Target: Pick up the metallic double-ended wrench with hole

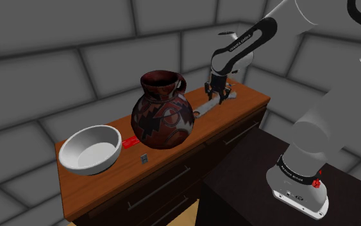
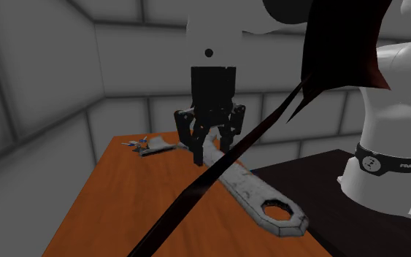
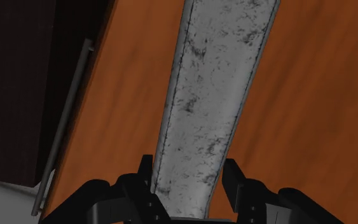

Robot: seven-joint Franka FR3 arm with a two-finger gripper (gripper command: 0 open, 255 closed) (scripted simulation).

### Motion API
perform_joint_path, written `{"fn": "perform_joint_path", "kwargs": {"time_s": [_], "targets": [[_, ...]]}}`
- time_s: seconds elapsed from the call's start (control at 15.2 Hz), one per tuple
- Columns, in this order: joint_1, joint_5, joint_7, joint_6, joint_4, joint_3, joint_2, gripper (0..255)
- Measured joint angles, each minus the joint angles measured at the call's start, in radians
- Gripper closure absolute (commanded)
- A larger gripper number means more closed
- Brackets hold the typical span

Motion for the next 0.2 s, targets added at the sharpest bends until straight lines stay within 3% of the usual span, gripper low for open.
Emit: {"fn": "perform_joint_path", "kwargs": {"time_s": [0.2], "targets": [[0.001,0.005,-0.005,-0.037,0.01,-0.002,-0.027,255]]}}
